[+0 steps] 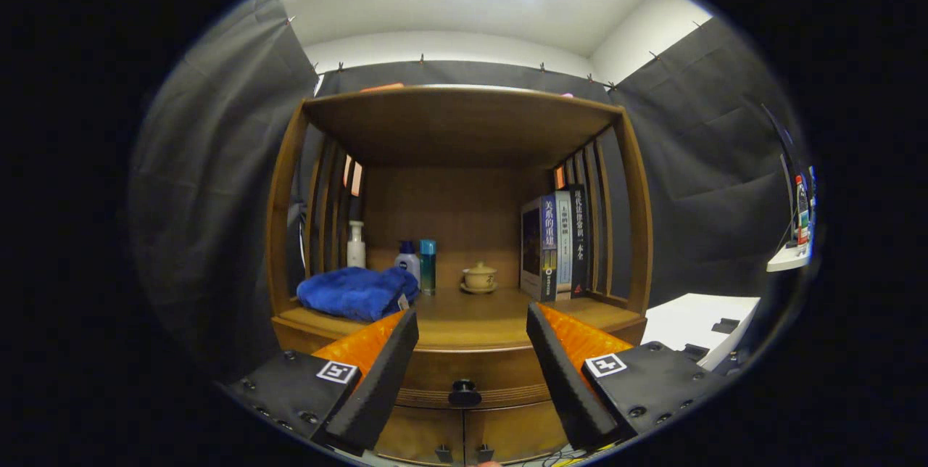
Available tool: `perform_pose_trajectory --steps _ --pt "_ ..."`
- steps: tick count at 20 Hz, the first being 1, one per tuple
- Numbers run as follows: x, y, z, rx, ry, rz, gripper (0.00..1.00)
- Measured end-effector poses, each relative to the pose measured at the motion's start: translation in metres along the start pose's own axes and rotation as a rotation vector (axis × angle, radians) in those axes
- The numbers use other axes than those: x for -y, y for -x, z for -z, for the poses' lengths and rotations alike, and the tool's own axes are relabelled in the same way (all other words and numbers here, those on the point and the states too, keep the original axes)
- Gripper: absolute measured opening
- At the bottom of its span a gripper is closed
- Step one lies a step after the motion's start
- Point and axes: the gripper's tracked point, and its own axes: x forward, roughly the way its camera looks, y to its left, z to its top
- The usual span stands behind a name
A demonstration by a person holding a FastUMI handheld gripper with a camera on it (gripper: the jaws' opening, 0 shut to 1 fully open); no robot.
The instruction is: Pull open the drawer, take out the items inside it, and place them on the countertop above the cabinet.
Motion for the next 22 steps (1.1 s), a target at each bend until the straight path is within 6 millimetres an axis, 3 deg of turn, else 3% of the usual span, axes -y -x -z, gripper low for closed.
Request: perform_pose_trajectory --steps 4,9,13,18,22 --pt "-0.006 -0.035 0.06 -0.062 0.066 -0.014 0.98" --pt "-0.008 -0.05 0.111 -0.163 0.043 -0.022 0.96" --pt "-0.008 -0.057 0.127 -0.202 0.019 -0.023 0.77" --pt "-0.006 -0.07 0.133 -0.244 -0.02 -0.014 0.54" --pt "-0.007 -0.075 0.136 -0.26 -0.049 -0.007 0.53"
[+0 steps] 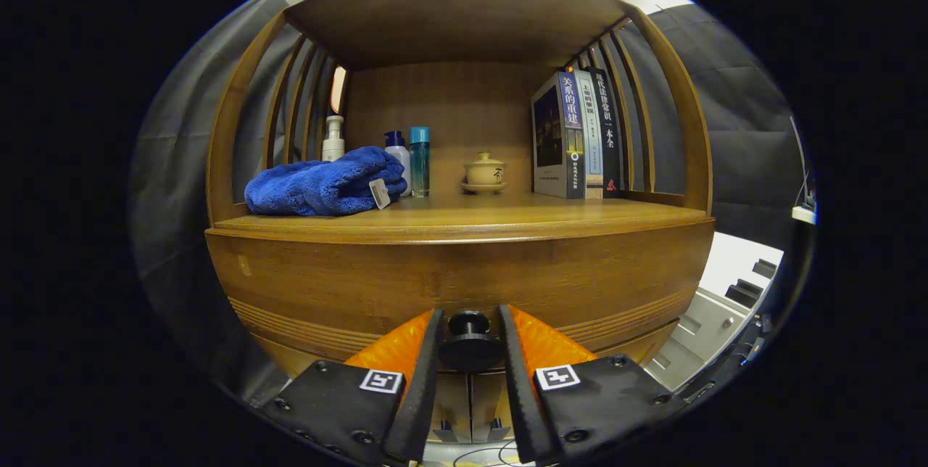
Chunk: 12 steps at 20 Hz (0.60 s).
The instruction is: Pull open the drawer, take out the items inside it, and place them on the countertop above the cabinet.
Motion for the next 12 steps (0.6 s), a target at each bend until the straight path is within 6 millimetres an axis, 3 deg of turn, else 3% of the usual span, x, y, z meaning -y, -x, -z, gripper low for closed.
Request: perform_pose_trajectory --steps 5,8,12 --pt "0.0 -0.004 0.005 -0.001 0.071 0.009 0.54" --pt "0.001 -0.005 0.022 -0.053 0.058 -0.012 0.54" --pt "0.002 -0.006 0.022 -0.064 0.041 0.003 0.5"
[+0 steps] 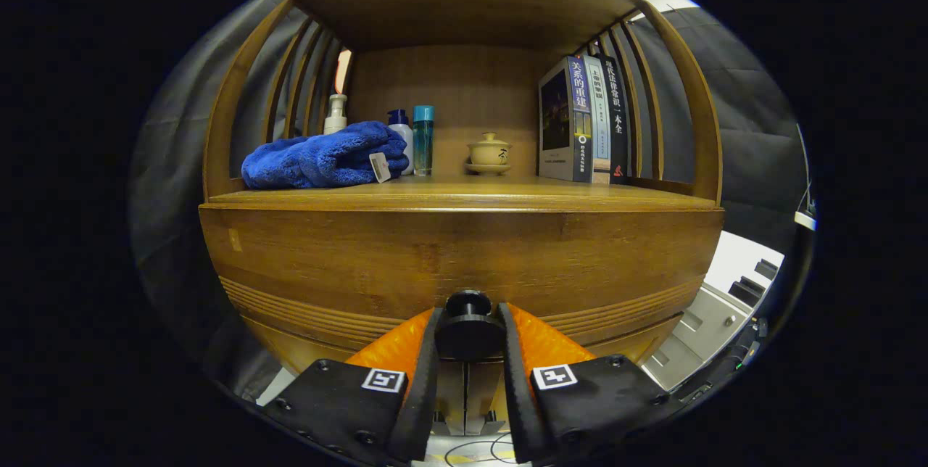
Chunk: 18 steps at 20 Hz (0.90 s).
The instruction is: Pull open the drawer, take out the items inside it, and place them on the countertop above the cabinet.
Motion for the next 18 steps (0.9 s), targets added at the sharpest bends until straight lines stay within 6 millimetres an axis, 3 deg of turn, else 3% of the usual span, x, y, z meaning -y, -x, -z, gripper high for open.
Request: perform_pose_trajectory --steps 3,5,18 --pt "0.002 0.006 0.004 -0.023 0.004 0.012 0.43" --pt "0.002 0.021 0.005 -0.011 0.006 0.001 0.41" --pt "0.015 0.149 0.026 0.006 -0.039 -0.068 0.4"
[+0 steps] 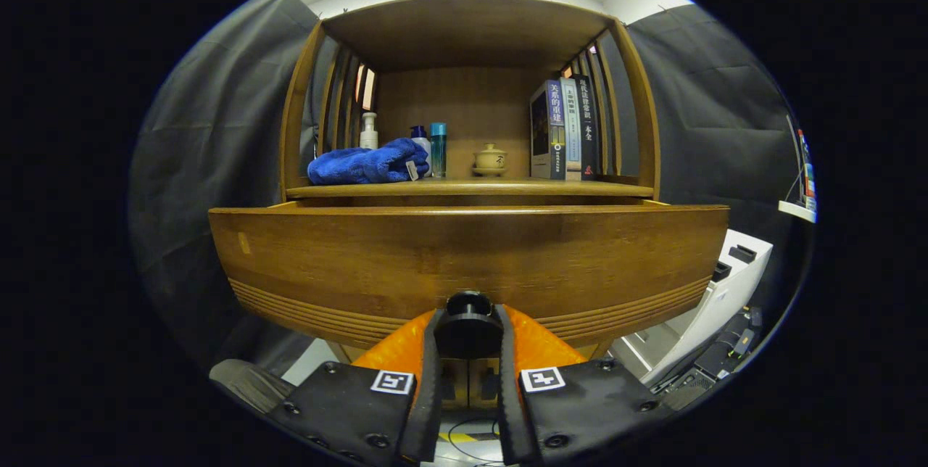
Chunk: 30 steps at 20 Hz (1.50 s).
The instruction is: Pull open the drawer, take out the items inside it, and place them on the countertop above the cabinet.
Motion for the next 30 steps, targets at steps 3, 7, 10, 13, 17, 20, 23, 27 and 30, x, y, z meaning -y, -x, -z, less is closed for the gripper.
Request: perform_pose_trajectory --steps 3,7,10,13,17,20,23,27,30 --pt "0.001 0.019 0.006 -0.007 -0.016 0.004 0.4" --pt "-0.002 0.035 0.012 -0.02 -0.024 0.001 0.4" --pt "-0.003 0.038 0.014 -0.03 -0.027 0.0 0.4" --pt "-0.003 0.044 0.015 -0.032 -0.002 -0.003 0.4" --pt "-0.003 0.042 0.016 -0.031 0.004 -0.002 0.4" --pt "-0.003 0.042 0.017 -0.027 0.015 -0.003 0.4" --pt "-0.004 0.043 0.018 -0.026 0.015 -0.003 0.48" --pt "-0.007 0.05 -0.005 0.043 0.059 -0.006 0.68" --pt "-0.015 0.064 -0.013 0.064 0.068 -0.027 0.83"
